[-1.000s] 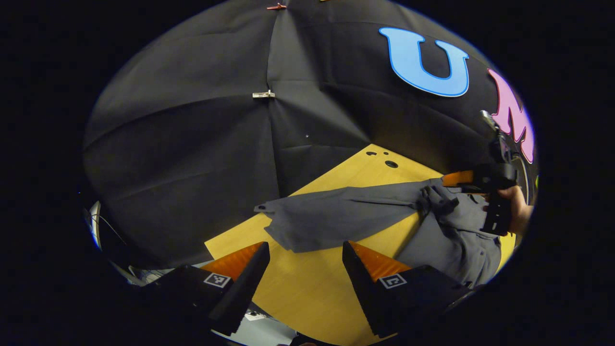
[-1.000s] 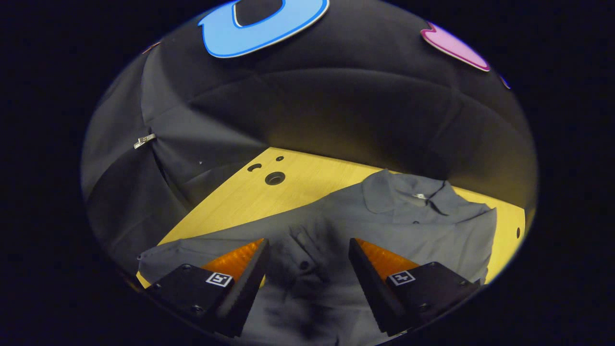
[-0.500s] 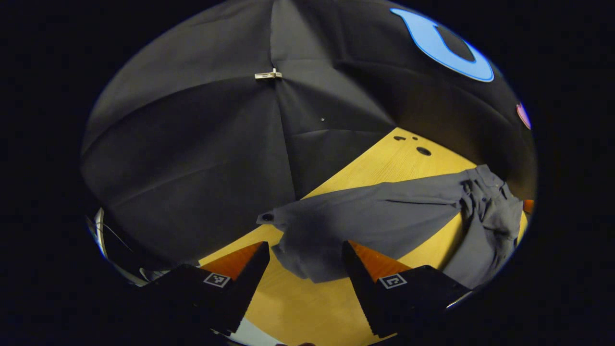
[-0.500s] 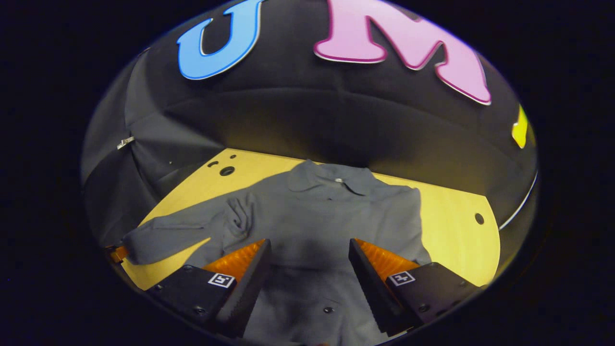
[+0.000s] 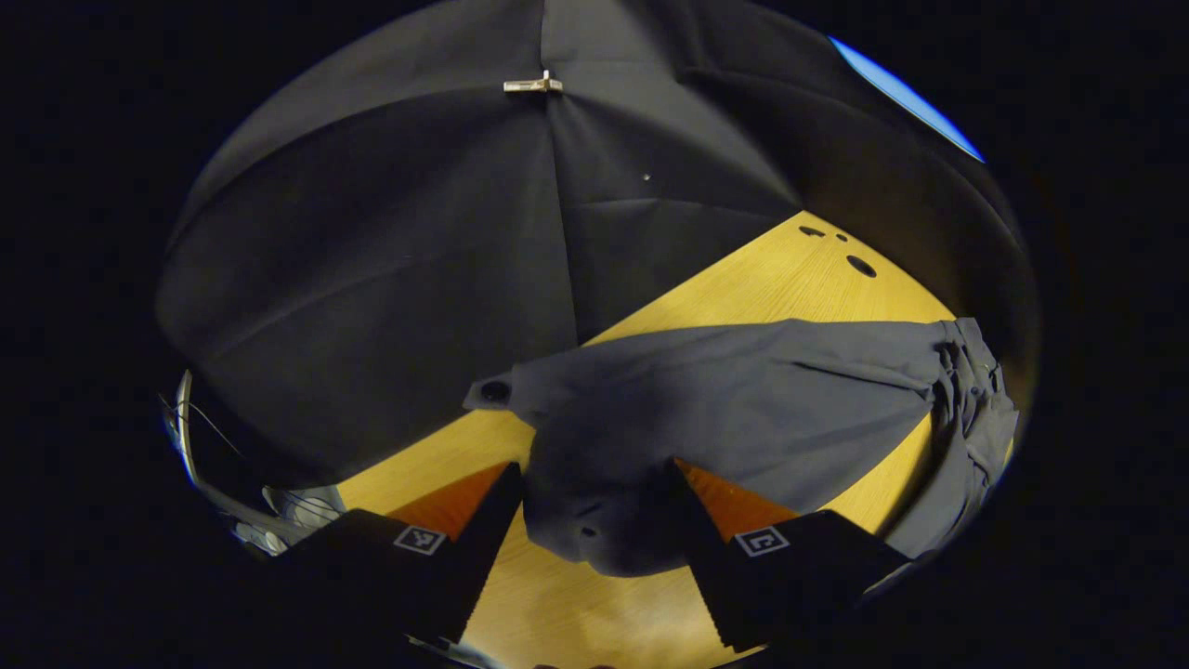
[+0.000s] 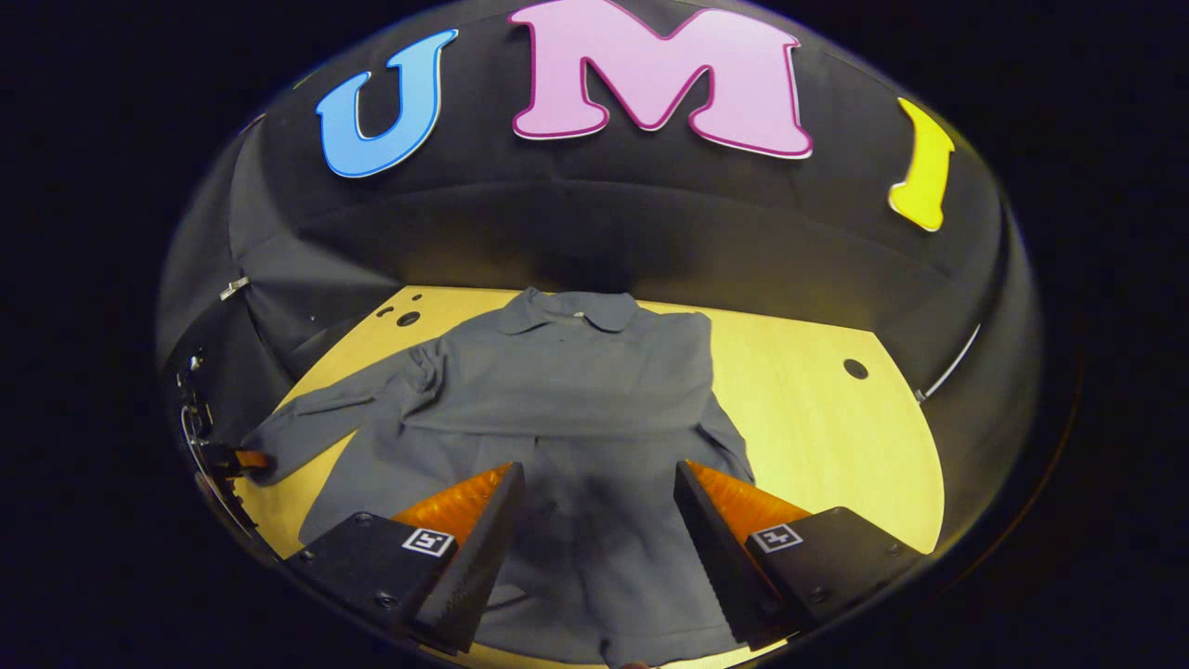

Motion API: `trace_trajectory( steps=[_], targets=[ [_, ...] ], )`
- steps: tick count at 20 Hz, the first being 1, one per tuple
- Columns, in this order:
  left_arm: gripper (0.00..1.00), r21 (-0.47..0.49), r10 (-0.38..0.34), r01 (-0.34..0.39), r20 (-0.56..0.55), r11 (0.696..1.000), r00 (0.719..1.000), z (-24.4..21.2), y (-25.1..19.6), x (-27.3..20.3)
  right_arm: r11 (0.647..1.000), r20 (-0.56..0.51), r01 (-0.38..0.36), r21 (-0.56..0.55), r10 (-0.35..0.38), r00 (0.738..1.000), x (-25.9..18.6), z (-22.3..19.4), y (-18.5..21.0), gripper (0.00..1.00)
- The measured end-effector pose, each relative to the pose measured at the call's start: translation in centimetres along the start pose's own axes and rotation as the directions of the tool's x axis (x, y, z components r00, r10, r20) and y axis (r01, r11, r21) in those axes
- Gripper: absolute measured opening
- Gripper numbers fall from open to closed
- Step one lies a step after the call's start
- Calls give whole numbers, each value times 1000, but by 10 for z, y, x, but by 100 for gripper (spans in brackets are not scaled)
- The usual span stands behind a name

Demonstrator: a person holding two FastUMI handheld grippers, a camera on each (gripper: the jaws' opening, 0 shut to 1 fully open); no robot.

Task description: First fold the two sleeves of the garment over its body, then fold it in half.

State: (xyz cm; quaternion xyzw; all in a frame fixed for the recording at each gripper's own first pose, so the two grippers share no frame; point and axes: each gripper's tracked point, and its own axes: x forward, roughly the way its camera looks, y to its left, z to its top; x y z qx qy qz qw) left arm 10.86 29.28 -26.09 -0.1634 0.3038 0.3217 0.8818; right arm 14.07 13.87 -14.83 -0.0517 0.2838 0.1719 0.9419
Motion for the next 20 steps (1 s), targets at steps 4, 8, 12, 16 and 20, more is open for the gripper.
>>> trace_trajectory(
  steps=[4, 8, 12, 16, 20],
  targets=[
    [84, 62, -42, 43, -7, 997, 999, 0, -15, 5, 999, -8, 30, 46, -30, 1000, -27, -17, -22, 99],
    [46, 83, -78, 77, 8, 994, 997, 6, -29, 10, 996, -18, 71, 62, -70, 997, -45, -34, -46, 99],
    [9, 91, -97, 96, 6, 991, 995, 8, -36, 9, 990, -17, 105, 89, -104, 994, -55, -41, -63, 100],
    [6, 62, -118, 117, 0, 991, 993, 23, -43, -1, 979, 5, 149, 136, -151, 988, -62, -41, -83, 100],
    [5, 74, -176, 171, 57, 982, 983, 72, -72, -21, 964, 3, 201, 176, -205, 979, -69, -51, -101, 100]
  ],
)
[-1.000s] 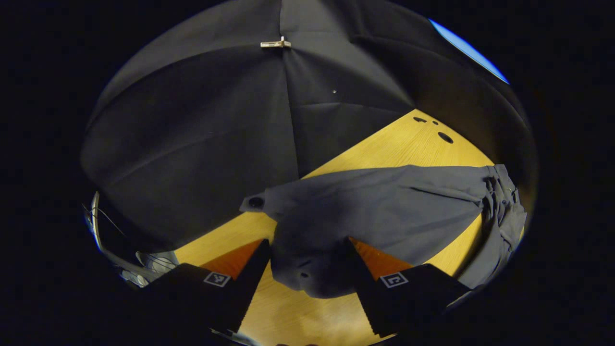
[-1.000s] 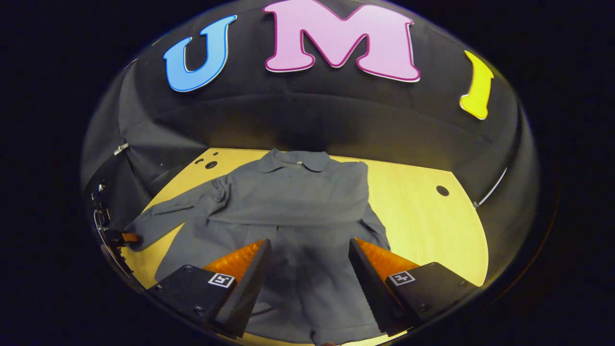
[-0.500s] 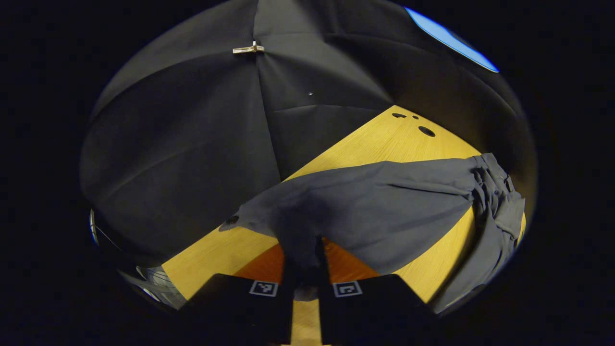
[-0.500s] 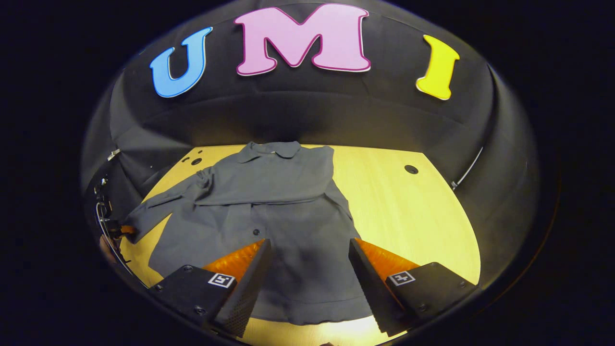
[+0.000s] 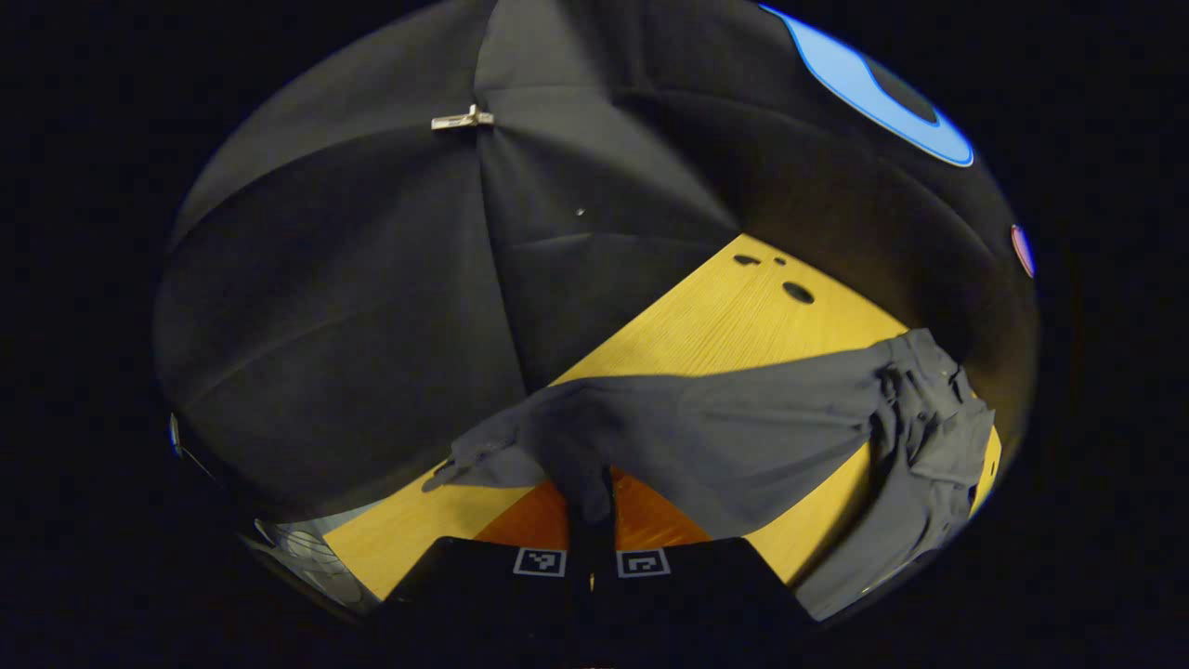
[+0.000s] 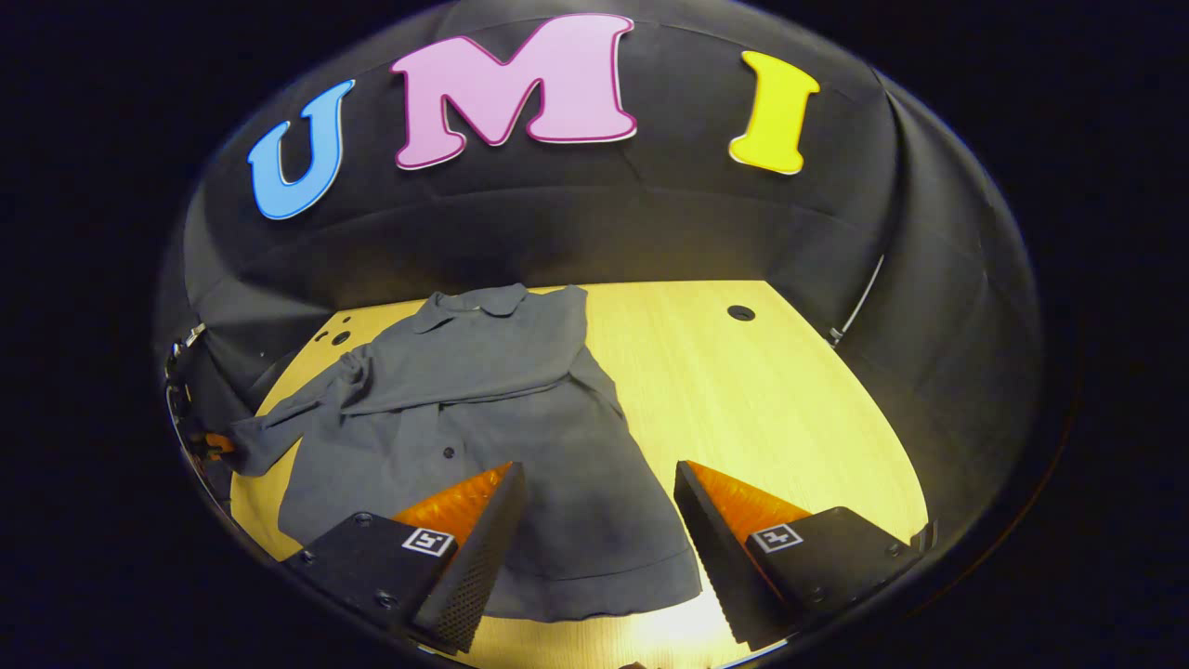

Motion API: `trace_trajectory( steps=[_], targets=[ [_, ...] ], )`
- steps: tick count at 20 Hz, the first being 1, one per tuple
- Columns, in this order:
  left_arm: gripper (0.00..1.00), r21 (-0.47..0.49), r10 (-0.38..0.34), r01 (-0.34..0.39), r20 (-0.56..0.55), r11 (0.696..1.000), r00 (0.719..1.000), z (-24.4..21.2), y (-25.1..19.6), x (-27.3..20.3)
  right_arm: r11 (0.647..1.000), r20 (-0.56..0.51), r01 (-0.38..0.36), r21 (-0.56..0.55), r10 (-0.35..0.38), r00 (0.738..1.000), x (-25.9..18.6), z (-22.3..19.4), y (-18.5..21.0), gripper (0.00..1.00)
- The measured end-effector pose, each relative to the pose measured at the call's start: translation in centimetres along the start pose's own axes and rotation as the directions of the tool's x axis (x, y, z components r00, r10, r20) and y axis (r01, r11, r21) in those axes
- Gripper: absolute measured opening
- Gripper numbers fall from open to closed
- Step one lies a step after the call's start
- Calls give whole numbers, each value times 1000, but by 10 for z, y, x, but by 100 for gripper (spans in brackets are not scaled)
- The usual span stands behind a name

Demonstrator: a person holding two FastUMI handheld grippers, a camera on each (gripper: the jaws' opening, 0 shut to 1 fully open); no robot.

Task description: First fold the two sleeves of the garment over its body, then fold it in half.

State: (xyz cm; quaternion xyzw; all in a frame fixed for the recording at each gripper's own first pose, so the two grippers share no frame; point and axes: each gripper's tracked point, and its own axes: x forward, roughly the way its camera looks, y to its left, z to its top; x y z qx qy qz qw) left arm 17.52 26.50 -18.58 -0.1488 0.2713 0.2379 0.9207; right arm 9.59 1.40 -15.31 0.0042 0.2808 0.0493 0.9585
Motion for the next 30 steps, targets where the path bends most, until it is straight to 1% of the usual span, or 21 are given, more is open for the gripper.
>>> trace_trajectory(
  steps=[2, 3, 4, 7, 10, 13, 16, 18, 20, 23, 25, 27, 30],
  targets=[
    [6, 6, -35, 35, 38, 999, 999, 29, -19, -6, 999, -3, 20, 25, -20, 1000, -3, -5, -8, 99],
    [2, 12, -62, 62, 65, 998, 996, 46, -34, -11, 999, -8, 29, 39, -29, 1000, -6, -9, -13, 99],
    [5, 24, -86, 84, 85, 996, 993, 59, -48, -15, 998, -10, 35, 48, -34, 999, -7, -11, -16, 99],
    [5, 84, -161, 151, 127, 985, 979, 91, -101, -24, 996, -16, 58, 75, -57, 998, -12, -20, -26, 100],
    [5, 144, -241, 220, 142, 965, 960, 108, -164, -29, 991, -20, 96, 96, -95, 995, -17, -28, -41, 100],
    [5, 178, -327, 301, 135, 937, 935, 106, -234, -34, 985, -22, 135, 106, -133, 991, -22, -32, -57, 99],
    [6, 253, -407, 372, 104, 893, 907, 92, -304, -46, 977, -23, 157, 147, -155, 988, -26, -37, -69, 99],
    [5, 288, -471, 432, 80, 855, 879, 80, -352, -58, 973, -31, 169, 160, -166, 986, -30, -42, -75, 99],
    [5, 316, -534, 498, 33, 808, 845, 60, -401, -74, 970, -38, 185, 156, -181, 983, -34, -48, -85, 100],
    [5, 359, -599, 562, -11, 745, 801, 32, -464, -92, 965, -28, 220, 145, -218, 976, -41, -47, -105, 99],
    [5, 373, -633, 597, -33, 710, 773, 12, -501, -101, 960, -28, 232, 159, -230, 973, -43, -45, -117, 99],
    [5, 372, -642, 618, -72, 693, 763, -16, -532, -102, 956, -26, 238, 172, -237, 971, -47, -45, -128, 99],
    [6, 330, -651, 654, -138, 680, 746, -56, -568, -107, 955, -34, 243, 168, -240, 970, -52, -50, -140, 99]
  ],
)
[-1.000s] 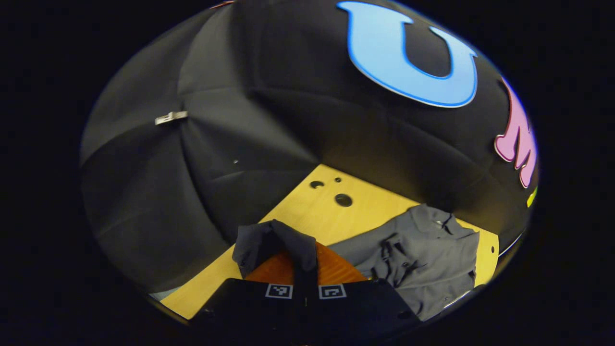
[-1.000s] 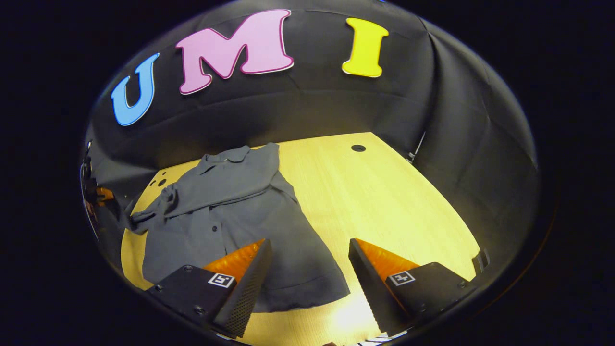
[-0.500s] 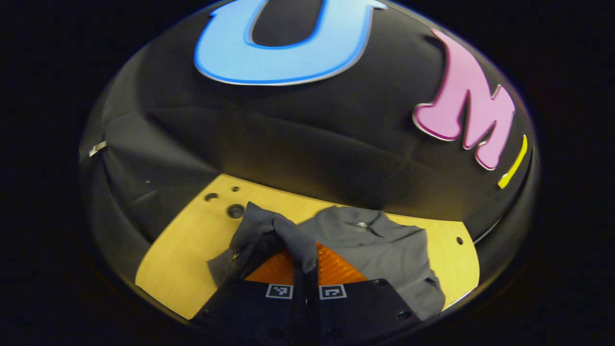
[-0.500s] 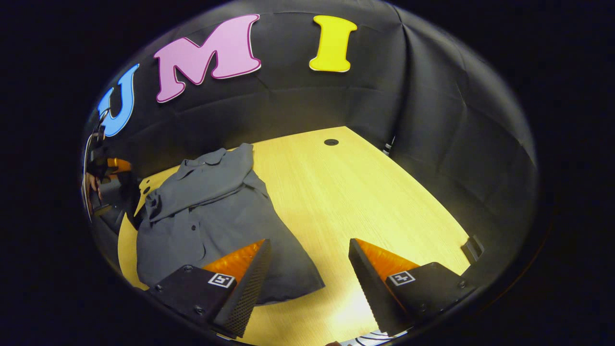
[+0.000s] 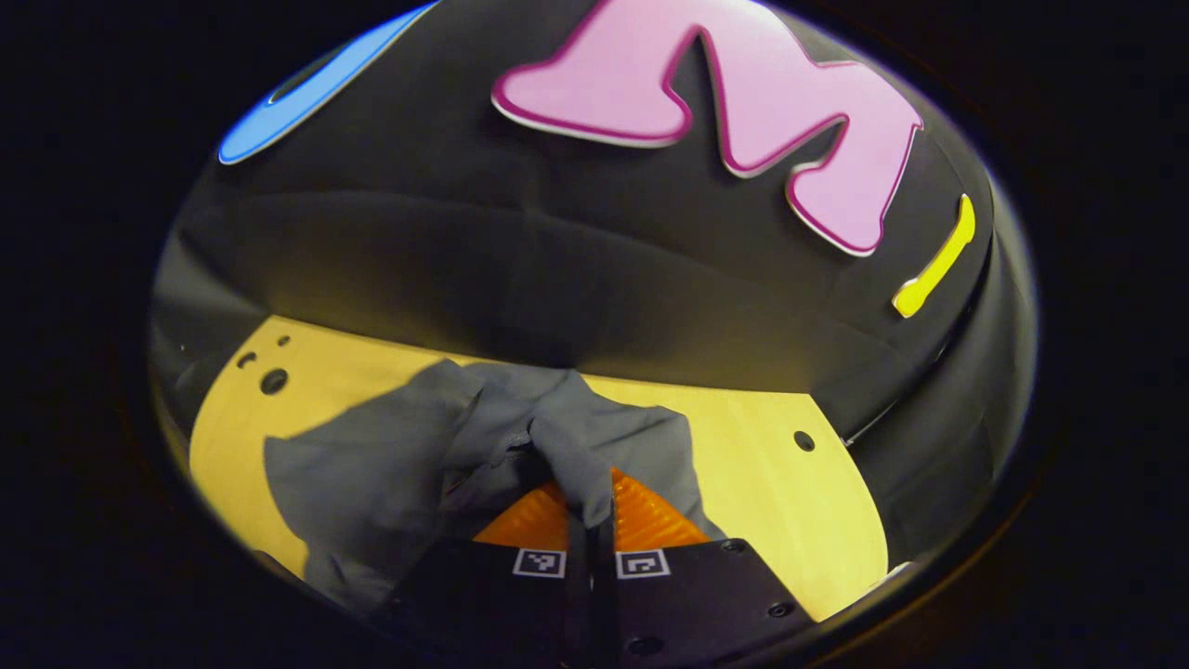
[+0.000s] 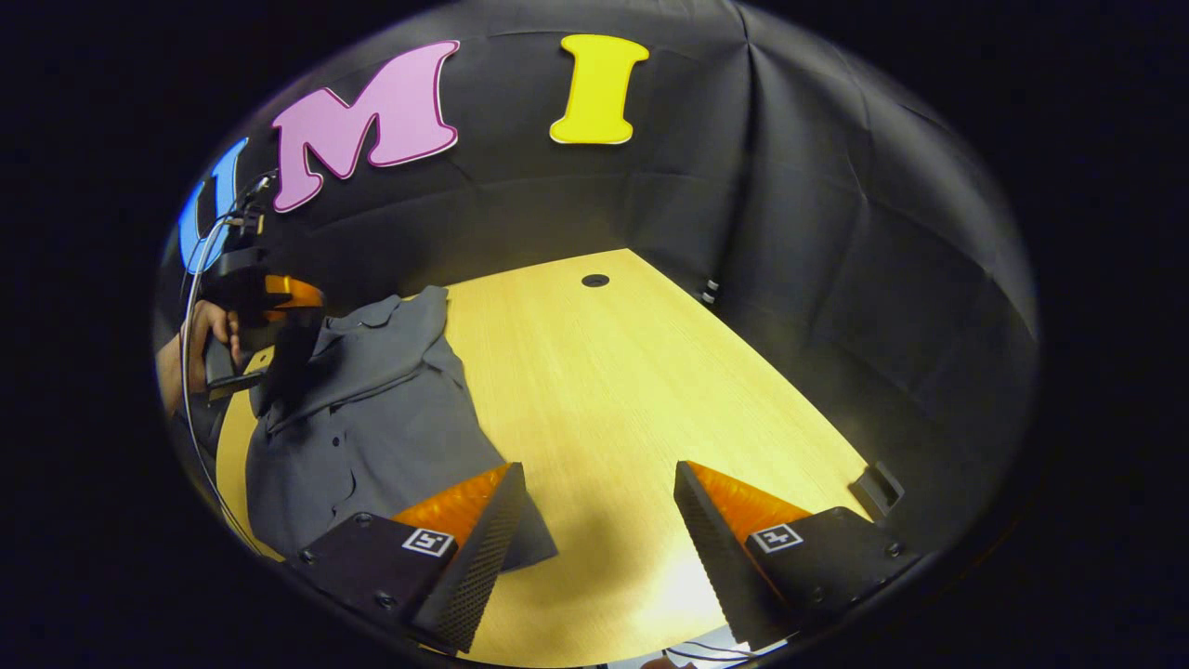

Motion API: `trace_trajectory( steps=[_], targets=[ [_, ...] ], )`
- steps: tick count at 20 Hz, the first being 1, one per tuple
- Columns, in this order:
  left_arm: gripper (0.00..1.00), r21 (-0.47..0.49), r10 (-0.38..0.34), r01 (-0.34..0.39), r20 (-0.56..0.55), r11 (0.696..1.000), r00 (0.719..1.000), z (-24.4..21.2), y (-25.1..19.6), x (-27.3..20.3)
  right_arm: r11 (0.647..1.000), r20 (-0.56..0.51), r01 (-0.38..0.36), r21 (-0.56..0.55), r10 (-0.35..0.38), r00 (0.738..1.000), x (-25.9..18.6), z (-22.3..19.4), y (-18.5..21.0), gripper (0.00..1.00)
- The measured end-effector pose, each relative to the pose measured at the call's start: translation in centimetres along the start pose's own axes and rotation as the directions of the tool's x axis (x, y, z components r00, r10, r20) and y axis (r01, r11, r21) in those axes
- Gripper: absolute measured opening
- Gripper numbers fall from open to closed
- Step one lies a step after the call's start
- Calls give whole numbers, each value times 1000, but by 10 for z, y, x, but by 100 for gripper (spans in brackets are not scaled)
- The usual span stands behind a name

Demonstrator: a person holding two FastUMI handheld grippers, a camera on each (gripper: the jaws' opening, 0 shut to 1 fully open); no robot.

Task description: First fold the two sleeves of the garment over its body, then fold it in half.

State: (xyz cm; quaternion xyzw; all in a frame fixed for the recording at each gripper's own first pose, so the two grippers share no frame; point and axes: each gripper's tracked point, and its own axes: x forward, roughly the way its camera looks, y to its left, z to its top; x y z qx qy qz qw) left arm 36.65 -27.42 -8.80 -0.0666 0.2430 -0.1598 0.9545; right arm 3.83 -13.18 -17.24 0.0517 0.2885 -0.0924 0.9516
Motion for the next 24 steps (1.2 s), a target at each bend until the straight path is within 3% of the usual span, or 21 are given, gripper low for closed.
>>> trace_trajectory(
  steps=[8, 10, 12, 14, 16, 19, 24],
  targets=[
    [6, 45, -53, 55, -40, 998, 998, -29, -70, 44, 999, -22, -44, -3, 44, 999, 7, -10, -11, 99],
    [8, 49, -64, 66, -39, 997, 997, -33, -76, 48, 998, -10, -59, -16, 59, 998, 9, -6, -10, 99],
    [23, 42, -77, 79, -45, 996, 996, -33, -79, 46, 996, -4, -80, -29, 80, 997, 14, -1, -3, 100],
    [22, 39, -86, 87, -33, 995, 996, -32, -76, 43, 993, -4, -111, -46, 111, 994, 19, 2, 8, 99],
    [53, 55, -111, 111, -4, 992, 994, -22, -70, 28, 988, -6, -144, -63, 144, 990, 25, 6, 21, 99],
    [95, 135, -52, 40, 81, 990, 995, -15, -33, -14, 974, -10, -206, -89, 206, 978, 32, 11, 49, 100],
    [96, 166, 72, -93, 128, 982, 989, -53, 47, -94, 941, -47, -299, -160, 296, 954, 40, 1, 89, 99]
  ],
)
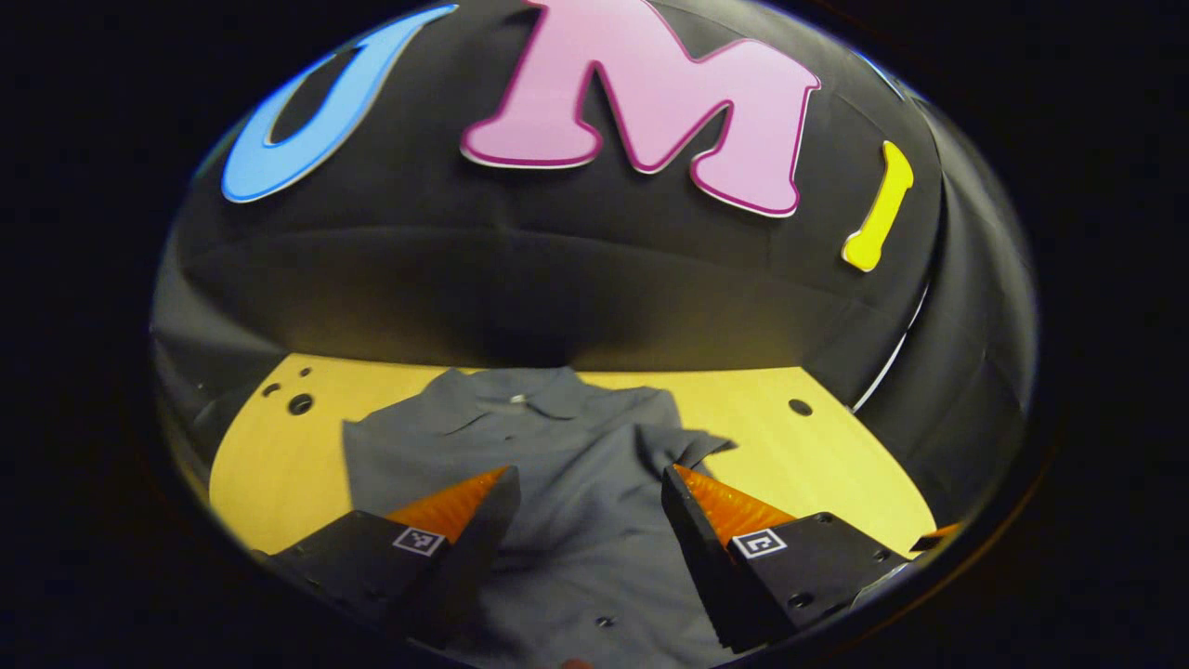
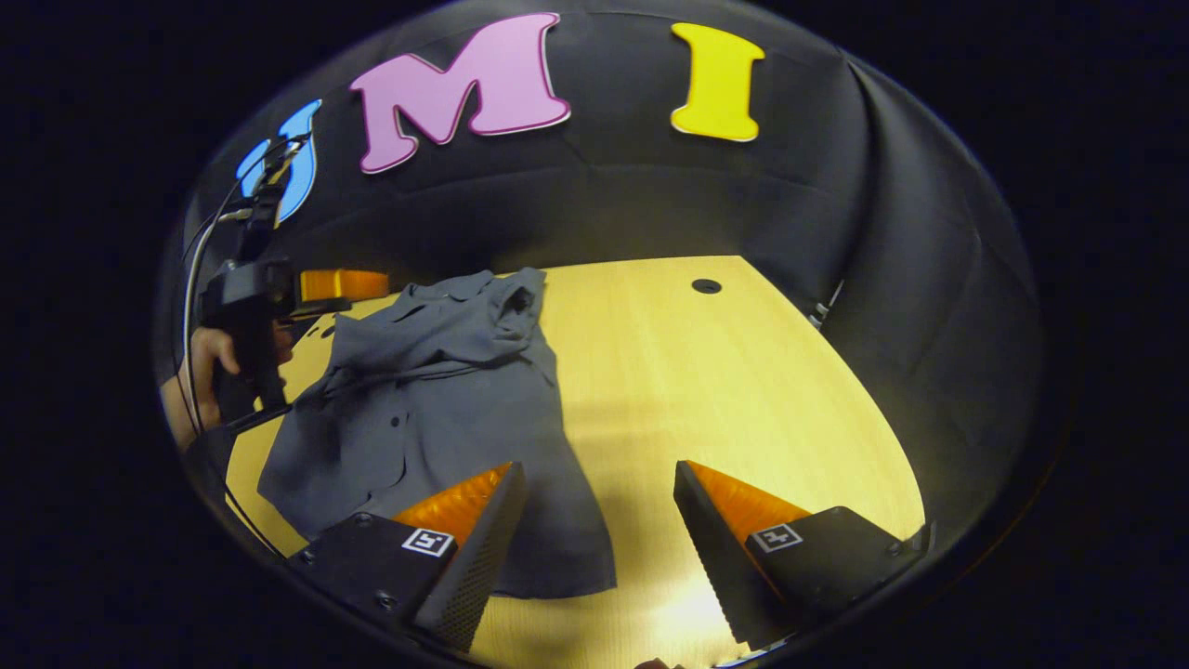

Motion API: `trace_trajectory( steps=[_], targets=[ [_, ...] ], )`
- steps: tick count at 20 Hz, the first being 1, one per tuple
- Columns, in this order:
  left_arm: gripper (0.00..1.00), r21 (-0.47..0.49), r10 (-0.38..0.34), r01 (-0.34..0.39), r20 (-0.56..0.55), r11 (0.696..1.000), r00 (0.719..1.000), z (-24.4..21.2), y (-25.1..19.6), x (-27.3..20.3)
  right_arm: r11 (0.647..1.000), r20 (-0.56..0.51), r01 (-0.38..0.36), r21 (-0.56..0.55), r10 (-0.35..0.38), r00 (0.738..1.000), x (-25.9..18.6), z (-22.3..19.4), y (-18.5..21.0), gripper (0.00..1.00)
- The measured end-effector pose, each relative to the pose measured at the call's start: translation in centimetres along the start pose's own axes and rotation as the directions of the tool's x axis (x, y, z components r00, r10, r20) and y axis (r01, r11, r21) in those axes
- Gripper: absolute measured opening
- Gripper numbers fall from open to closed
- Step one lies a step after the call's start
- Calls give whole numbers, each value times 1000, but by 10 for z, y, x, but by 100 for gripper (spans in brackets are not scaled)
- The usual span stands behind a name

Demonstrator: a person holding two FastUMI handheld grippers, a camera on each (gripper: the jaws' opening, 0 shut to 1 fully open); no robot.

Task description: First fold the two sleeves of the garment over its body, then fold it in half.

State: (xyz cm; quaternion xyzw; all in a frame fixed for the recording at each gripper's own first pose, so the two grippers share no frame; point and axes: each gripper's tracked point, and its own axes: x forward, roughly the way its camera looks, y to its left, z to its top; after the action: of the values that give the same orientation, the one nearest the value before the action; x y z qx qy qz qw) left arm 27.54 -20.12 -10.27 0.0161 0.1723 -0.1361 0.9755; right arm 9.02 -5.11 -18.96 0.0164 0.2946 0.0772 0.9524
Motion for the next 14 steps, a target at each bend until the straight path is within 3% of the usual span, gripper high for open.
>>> trace_trajectory(
  steps=[6, 11, 14],
  targets=[
    [96, -51, 184, -189, -95, 981, 978, -89, 108, -96, 996, -75, -62, -58, 58, 996, 18, -28, 25, 100],
    [96, -109, 314, -340, -199, 934, 928, -165, 172, -161, 992, -142, -85, -89, 72, 987, 26, -56, 32, 100],
    [96, -151, 340, -386, -260, 910, 904, -203, 187, -180, 994, -167, -58, -92, 42, 985, 27, -69, 24, 100]
  ],
)
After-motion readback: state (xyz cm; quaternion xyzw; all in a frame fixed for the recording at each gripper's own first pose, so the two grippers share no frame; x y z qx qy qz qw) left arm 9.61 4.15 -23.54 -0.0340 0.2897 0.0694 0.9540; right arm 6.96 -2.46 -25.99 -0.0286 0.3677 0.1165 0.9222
